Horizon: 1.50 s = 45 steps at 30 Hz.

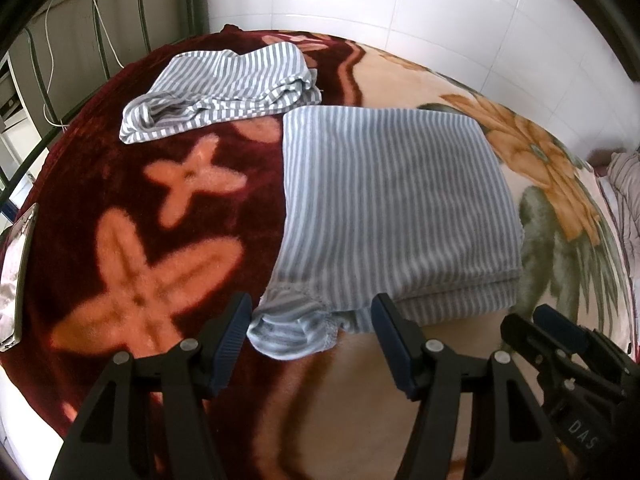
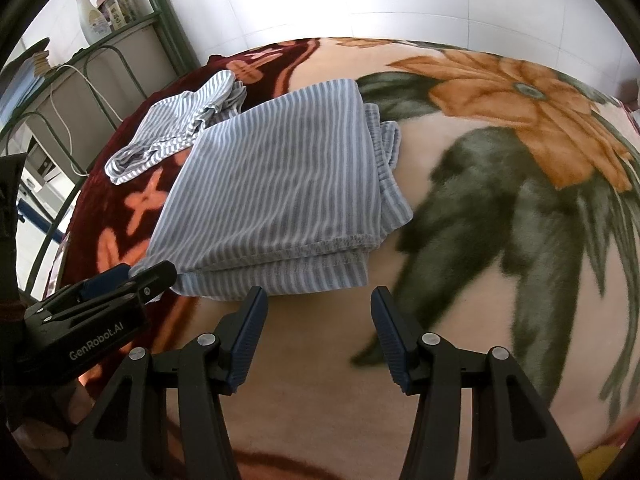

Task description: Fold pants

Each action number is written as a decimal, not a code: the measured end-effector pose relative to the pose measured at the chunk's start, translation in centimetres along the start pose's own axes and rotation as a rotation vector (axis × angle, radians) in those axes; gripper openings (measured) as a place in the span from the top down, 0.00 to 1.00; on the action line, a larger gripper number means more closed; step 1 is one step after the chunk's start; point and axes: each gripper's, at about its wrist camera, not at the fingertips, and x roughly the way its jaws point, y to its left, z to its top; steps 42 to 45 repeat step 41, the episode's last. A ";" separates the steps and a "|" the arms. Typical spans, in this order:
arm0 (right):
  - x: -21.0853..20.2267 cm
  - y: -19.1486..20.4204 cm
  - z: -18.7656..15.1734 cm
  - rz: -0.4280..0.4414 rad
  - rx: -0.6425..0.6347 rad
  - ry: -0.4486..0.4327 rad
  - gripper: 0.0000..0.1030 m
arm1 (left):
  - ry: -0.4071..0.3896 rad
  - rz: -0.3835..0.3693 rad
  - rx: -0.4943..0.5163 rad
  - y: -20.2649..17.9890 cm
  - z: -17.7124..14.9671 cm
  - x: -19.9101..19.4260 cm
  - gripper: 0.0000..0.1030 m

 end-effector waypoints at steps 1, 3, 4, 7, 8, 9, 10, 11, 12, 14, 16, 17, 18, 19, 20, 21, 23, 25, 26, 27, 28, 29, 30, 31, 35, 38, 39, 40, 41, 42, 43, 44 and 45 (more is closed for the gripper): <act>0.0 0.0 0.0 0.001 0.000 0.001 0.46 | -0.001 0.000 0.000 0.0 0.0 0.0 0.37; 0.1 0.0 0.0 0.002 0.001 0.001 0.46 | 0.000 0.001 0.000 0.0 0.0 0.0 0.36; 0.1 0.0 0.0 0.002 0.002 0.002 0.46 | 0.000 0.000 0.000 0.0 0.0 0.0 0.37; 0.2 0.1 0.0 0.001 0.003 0.002 0.46 | 0.000 0.001 0.000 0.0 0.0 0.1 0.36; 0.2 0.1 0.0 0.002 0.004 0.002 0.46 | 0.000 0.000 0.000 0.0 0.0 0.0 0.36; 0.2 0.0 0.0 0.003 0.004 0.002 0.46 | 0.000 0.001 0.000 0.0 0.0 0.1 0.36; 0.3 0.1 0.0 0.003 0.006 0.003 0.46 | 0.000 0.002 0.000 0.0 0.0 0.1 0.36; 0.4 0.1 0.0 0.004 0.008 0.003 0.46 | 0.000 0.002 0.000 -0.1 0.0 0.0 0.36; 0.4 0.1 -0.1 0.004 0.008 0.003 0.46 | 0.000 0.001 0.000 -0.1 0.0 0.0 0.36; 0.5 0.1 -0.1 0.005 0.008 0.004 0.46 | 0.000 0.002 0.001 -0.1 0.0 0.0 0.36; 0.5 0.1 -0.2 0.007 0.010 0.005 0.46 | 0.000 0.003 0.000 0.0 0.0 0.1 0.36; 0.6 0.1 -0.2 0.008 0.011 0.005 0.46 | 0.001 0.002 0.000 -0.1 0.0 0.1 0.37; 0.6 0.1 -0.2 0.009 0.012 0.005 0.46 | 0.002 0.002 0.000 -0.1 0.0 0.1 0.37; 0.6 0.1 -0.2 0.009 0.013 0.005 0.46 | 0.003 0.003 -0.001 -0.1 0.0 0.1 0.37; 0.6 0.1 -0.2 0.010 0.014 0.005 0.46 | 0.003 0.004 -0.003 -0.1 -0.1 0.2 0.36; 0.6 0.1 -0.2 0.010 0.014 0.005 0.46 | 0.004 0.004 -0.004 0.0 -0.1 0.2 0.36; 0.6 0.0 -0.2 0.010 0.014 0.004 0.46 | 0.006 0.005 -0.006 0.1 -0.2 0.3 0.37; 0.6 0.0 -0.2 0.010 0.013 0.004 0.46 | 0.007 0.008 -0.004 0.1 -0.2 0.4 0.37; 0.6 0.1 -0.2 0.010 0.015 0.003 0.46 | 0.007 0.008 -0.004 0.1 -0.2 0.4 0.37; 0.6 0.1 -0.2 0.010 0.016 0.003 0.46 | 0.007 0.008 -0.004 0.2 -0.3 0.4 0.36; 0.6 0.1 -0.2 0.010 0.017 0.003 0.46 | 0.008 0.008 -0.003 0.2 -0.3 0.4 0.37; 0.6 0.0 -0.2 0.010 0.016 0.003 0.46 | 0.008 0.009 -0.003 0.1 -0.3 0.4 0.36; 0.6 0.0 -0.2 0.010 0.016 0.003 0.46 | 0.009 0.010 -0.004 0.2 -0.3 0.4 0.36; 0.6 0.0 -0.2 0.011 0.015 0.004 0.46 | 0.010 0.010 -0.005 0.2 -0.3 0.5 0.36; 0.7 0.0 -0.3 0.012 0.019 0.006 0.46 | 0.020 0.017 -0.012 0.2 -0.3 0.6 0.36; 0.7 0.1 -0.3 0.011 0.021 0.008 0.46 | 0.024 0.017 -0.018 0.4 -0.3 0.7 0.36; 0.6 0.1 -0.3 0.010 0.021 0.006 0.46 | 0.026 0.018 -0.020 0.4 -0.3 0.7 0.36; 0.6 0.1 -0.3 0.010 0.022 0.005 0.46 | 0.028 0.017 -0.022 0.6 -0.3 0.7 0.36; 0.6 0.1 -0.3 0.010 0.022 0.005 0.46 | 0.030 0.018 -0.023 0.4 -0.3 0.7 0.36; 0.6 0.1 -0.3 0.010 0.022 0.005 0.46 | 0.030 0.018 -0.023 0.4 -0.3 0.7 0.36; 0.6 0.1 -0.3 0.010 0.022 0.005 0.46 | 0.030 0.018 -0.023 0.4 -0.3 0.7 0.36; 0.6 0.1 -0.3 0.010 0.022 0.005 0.46 | 0.030 0.018 -0.023 0.4 -0.3 0.7 0.36; 0.6 0.1 -0.3 0.010 0.022 0.005 0.46 | 0.030 0.018 -0.023 0.4 -0.3 0.7 0.36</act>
